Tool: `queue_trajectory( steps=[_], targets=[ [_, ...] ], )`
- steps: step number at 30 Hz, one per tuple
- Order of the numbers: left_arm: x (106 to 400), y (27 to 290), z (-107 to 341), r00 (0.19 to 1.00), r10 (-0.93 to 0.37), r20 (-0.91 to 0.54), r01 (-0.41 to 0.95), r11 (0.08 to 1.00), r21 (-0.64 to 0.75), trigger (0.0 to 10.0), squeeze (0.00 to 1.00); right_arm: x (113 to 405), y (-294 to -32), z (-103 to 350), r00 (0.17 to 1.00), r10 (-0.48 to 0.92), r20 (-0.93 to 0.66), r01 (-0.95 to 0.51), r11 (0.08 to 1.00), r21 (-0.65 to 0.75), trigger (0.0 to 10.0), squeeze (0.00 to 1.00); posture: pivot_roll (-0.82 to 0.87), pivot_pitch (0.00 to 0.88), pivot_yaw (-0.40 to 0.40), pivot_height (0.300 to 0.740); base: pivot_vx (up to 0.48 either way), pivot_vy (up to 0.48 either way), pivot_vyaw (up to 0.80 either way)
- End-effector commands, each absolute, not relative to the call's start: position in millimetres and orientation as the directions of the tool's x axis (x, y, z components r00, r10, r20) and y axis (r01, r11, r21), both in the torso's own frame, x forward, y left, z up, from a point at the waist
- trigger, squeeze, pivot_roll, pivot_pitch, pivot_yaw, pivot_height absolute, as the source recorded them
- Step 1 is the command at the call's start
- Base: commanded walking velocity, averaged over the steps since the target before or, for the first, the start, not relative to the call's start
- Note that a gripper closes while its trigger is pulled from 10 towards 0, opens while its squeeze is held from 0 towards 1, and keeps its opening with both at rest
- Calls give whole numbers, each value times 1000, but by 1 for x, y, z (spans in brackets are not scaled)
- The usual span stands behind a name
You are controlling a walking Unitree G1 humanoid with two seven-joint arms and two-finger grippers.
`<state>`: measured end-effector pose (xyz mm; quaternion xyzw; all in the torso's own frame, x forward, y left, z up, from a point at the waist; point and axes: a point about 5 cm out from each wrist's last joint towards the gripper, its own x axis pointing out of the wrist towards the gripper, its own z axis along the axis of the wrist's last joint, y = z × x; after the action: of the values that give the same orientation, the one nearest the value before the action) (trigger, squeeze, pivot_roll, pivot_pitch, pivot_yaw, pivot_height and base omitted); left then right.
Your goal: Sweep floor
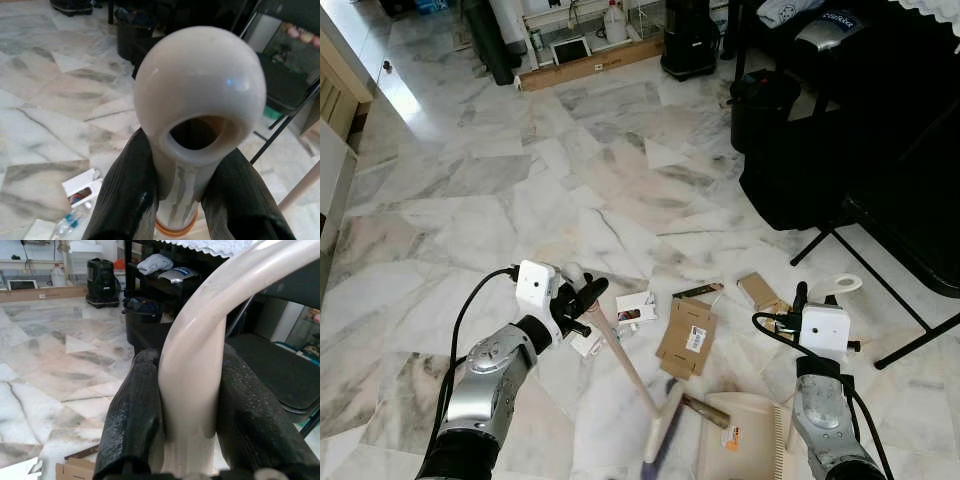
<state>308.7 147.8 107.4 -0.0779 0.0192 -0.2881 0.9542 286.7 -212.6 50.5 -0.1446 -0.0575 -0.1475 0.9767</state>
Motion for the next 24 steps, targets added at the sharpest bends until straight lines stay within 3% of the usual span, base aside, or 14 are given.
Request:
queue_trajectory(
  steps=[1,10,16,18,19,21,24],
  targets=[
    [310,154,116,837,-545,44,543,819,-183,10000,0,281,-208,37,963,-258,83,271,921,-281,10000,0,60,146,149,740,0,0,0],
    [311,142,129,810,-574,123,575,736,-357,10000,0,285,-204,39,964,-253,82,266,925,-271,10000,0,63,136,148,740,0,0,0],
    [310,143,130,818,-563,121,566,747,-348,10000,0,287,-205,41,963,-255,88,269,926,-263,10000,0,64,134,147,740,0,0,0],
    [315,150,138,852,-505,140,522,797,-305,10000,0,288,-207,43,959,-267,96,283,927,-247,10000,0,61,130,145,740,0,0,0],
    [320,156,144,888,-436,150,459,864,-206,10000,0,289,-208,45,957,-273,101,289,927,-240,10000,0,61,130,145,740,0,0,0],
    [322,160,153,902,-389,185,415,900,-132,10000,0,289,-209,46,954,-281,106,299,926,-231,10000,0,59,128,144,740,0,0,0],
    [325,165,166,917,-310,250,347,930,-119,10000,0,291,-211,49,948,-296,117,315,927,-205,10000,0,54,121,141,740,0,0,0]
  ],
)
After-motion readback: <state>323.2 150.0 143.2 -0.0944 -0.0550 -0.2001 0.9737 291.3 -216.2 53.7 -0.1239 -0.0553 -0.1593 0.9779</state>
